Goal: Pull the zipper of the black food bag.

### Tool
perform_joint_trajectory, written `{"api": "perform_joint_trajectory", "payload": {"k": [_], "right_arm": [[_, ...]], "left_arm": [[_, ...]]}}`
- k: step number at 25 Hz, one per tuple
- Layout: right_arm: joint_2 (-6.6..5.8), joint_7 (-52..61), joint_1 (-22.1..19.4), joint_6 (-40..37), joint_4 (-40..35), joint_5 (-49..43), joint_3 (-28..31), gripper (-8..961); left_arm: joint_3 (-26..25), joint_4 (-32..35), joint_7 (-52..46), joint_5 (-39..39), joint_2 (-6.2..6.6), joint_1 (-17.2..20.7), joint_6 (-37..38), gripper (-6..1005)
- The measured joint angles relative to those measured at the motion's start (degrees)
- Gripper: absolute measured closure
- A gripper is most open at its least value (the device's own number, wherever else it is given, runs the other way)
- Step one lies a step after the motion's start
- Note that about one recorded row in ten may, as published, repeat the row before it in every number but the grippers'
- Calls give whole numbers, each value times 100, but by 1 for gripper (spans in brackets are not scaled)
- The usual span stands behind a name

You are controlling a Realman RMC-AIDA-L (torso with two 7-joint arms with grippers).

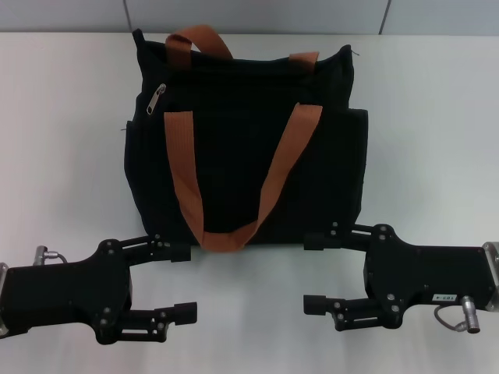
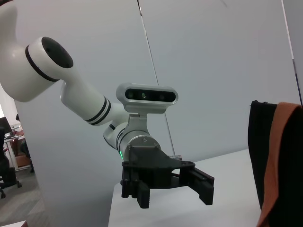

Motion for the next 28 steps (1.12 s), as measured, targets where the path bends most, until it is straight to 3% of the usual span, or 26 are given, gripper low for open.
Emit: {"api": "perform_joint_trajectory", "payload": {"k": [24,28], "right_arm": [[0,11,10,-1,0,6,11,138],[0,7,1,-1,1,6,22,139]], "left_arm": [[-9,0,1,-19,5,-5,-2,166],[-120,-61,14,-511,19,-42,169,166]]}}
